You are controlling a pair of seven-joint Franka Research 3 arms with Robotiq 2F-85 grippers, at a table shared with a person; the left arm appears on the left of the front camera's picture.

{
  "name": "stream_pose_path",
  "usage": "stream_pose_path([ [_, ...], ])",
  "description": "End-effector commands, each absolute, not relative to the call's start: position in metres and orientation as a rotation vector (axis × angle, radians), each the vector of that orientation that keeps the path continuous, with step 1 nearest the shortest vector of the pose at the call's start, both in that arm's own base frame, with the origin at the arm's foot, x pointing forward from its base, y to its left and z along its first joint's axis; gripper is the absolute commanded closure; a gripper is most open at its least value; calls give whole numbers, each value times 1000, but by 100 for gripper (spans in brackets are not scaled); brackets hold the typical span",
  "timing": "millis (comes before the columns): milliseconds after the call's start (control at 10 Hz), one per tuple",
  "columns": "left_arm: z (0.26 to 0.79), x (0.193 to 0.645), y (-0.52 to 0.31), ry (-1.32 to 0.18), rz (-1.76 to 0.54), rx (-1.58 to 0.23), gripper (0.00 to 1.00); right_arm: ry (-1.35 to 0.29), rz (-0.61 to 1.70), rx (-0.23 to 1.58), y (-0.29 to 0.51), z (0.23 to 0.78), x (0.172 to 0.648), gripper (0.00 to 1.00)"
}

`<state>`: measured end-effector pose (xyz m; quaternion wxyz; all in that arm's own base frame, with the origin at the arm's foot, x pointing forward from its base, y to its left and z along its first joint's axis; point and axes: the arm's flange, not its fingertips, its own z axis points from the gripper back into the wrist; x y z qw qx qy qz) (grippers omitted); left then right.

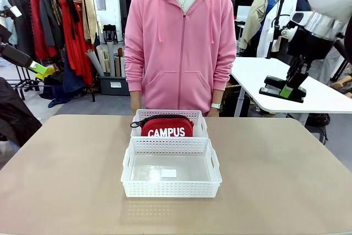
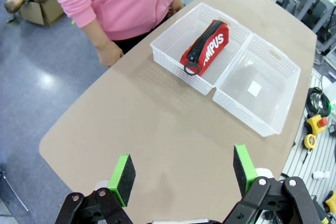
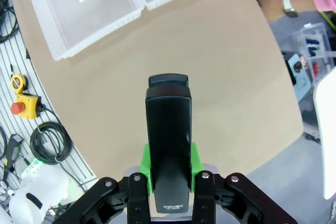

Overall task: Distribute items into two baskets.
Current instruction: Pick up the Stapler that the person points to, then place the picked Stapler into the Organizing basket as instructed by the person.

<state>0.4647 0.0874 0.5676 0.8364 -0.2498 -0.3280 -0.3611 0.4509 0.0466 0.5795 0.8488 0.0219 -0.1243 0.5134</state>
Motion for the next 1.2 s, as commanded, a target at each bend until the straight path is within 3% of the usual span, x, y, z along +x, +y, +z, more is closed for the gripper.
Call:
stream_pose_path([
  [0, 568, 464, 87, -699, -764, -527, 3, -285, 1075, 44, 47, 581, 447, 100],
  [1100, 568, 464, 87, -699, -764, -527, 3, -285, 1075, 44, 47, 581, 447, 100],
])
